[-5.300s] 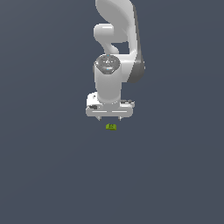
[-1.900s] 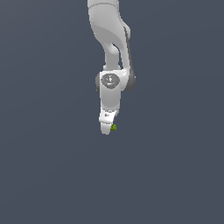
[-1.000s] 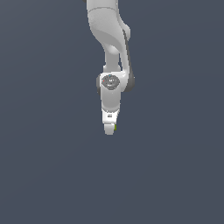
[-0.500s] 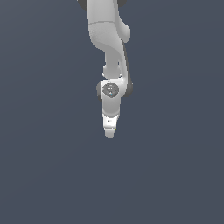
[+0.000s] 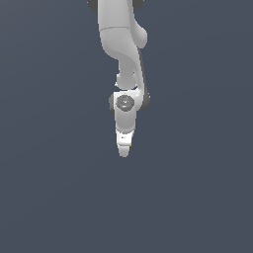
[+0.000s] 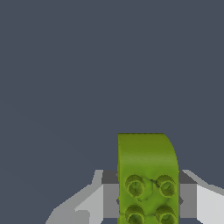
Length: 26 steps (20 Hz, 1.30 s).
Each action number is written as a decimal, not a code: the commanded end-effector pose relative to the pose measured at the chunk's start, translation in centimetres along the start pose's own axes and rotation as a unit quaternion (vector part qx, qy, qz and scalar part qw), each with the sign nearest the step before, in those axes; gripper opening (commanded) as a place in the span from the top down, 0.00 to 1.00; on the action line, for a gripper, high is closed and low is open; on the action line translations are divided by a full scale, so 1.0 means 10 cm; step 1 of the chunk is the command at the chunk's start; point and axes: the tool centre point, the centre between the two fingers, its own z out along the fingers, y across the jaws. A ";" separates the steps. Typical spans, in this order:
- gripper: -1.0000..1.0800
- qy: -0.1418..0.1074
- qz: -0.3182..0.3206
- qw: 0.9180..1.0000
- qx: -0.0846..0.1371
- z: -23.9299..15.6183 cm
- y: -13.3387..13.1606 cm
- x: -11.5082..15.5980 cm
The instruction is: Pick up the object and move it to a goal position.
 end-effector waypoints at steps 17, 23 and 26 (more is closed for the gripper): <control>1.00 0.001 -0.001 1.000 0.000 -0.38 0.19 -0.37; 1.00 0.002 -0.001 1.000 0.000 -0.80 0.41 -0.78; 1.00 0.002 -0.001 1.000 0.000 -1.03 0.53 -1.01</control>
